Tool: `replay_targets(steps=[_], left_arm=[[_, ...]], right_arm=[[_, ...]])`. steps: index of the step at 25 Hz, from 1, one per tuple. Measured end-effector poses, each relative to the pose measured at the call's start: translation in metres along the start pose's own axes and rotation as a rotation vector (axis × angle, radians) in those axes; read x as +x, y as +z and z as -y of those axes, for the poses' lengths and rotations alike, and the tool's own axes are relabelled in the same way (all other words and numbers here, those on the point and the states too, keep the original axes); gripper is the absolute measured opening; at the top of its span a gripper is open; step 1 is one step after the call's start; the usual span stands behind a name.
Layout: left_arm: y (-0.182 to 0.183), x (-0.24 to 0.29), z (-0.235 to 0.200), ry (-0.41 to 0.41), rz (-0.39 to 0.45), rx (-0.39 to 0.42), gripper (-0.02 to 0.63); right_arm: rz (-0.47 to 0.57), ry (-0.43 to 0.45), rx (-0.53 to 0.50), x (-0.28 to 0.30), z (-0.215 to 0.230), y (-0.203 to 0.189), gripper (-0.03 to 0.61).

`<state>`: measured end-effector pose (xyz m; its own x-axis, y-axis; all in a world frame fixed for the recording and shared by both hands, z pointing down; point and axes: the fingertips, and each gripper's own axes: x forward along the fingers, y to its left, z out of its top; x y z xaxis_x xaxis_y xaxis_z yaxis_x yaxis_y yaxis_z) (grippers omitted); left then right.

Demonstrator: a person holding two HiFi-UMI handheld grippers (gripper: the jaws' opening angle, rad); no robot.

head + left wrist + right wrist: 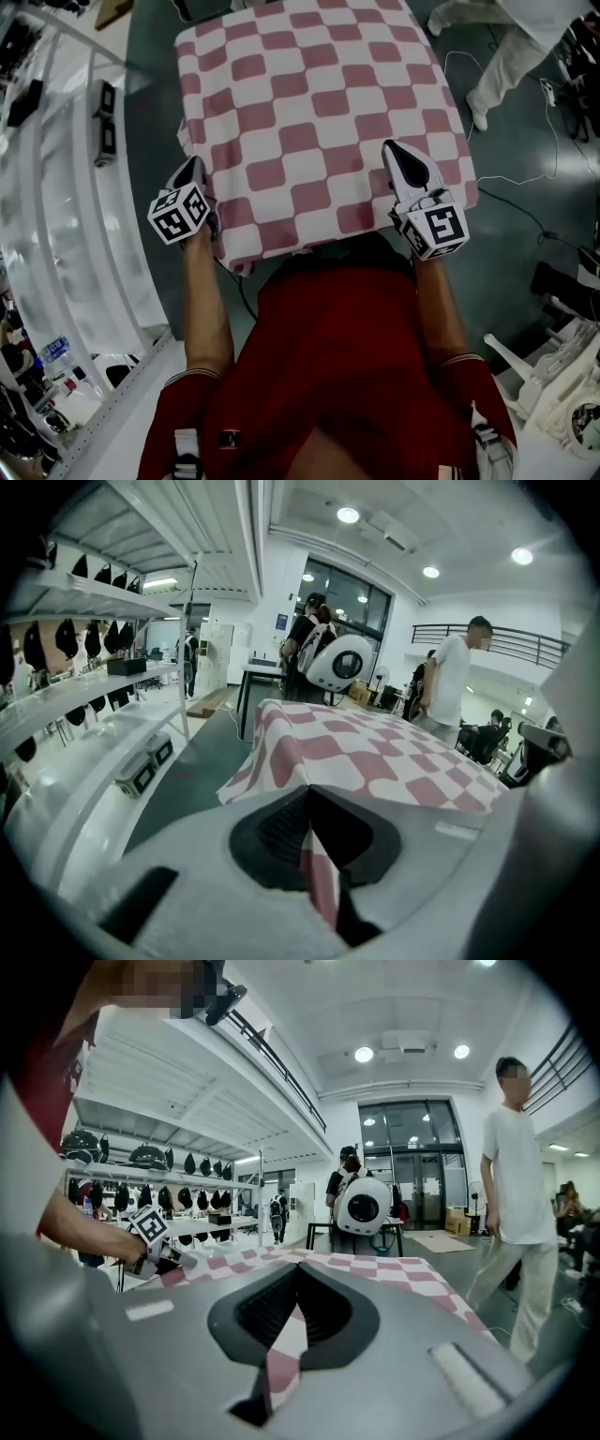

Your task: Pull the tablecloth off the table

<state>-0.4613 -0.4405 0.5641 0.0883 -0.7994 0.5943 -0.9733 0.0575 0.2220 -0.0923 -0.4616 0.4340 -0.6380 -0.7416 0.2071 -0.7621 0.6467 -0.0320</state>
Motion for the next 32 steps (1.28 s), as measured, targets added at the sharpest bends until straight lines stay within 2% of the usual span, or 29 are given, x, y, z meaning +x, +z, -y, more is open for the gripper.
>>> replay_targets(steps=[4,12,20,25,29,32], left_arm=[[0.006,-0.009,0.012,0.025,0.033,-0.023,0.008],[0.036,-0.017,0.077,-0.003,0.127,-0.03,0.009],[0.061,-0.022,0.125,-0.028,0.188,-0.009,0.009],[0.07,-0.015,0.146,-0.013,0.19,0.005,0.008],[0.073,-0.001,0.177,-0.008,0.183,0.021,0.009],[0.075,0.003,0.191,-0.003,0.173,0.033,0.009]], right_arm=[[-0.016,-0.004,0.005,-0.007,0.041,-0.005,0.015],[-0.066,-0.041,0.016,-0.005,0.13,-0.017,0.015],[-0.169,-0.124,0.042,-0.002,0.231,-0.05,0.017],[-0.245,-0.135,0.069,0.003,0.28,-0.078,0.056],[-0.337,-0.131,0.121,0.001,0.324,-0.116,0.113],[-0.398,-0.102,0.174,-0.001,0.337,-0.139,0.16]])
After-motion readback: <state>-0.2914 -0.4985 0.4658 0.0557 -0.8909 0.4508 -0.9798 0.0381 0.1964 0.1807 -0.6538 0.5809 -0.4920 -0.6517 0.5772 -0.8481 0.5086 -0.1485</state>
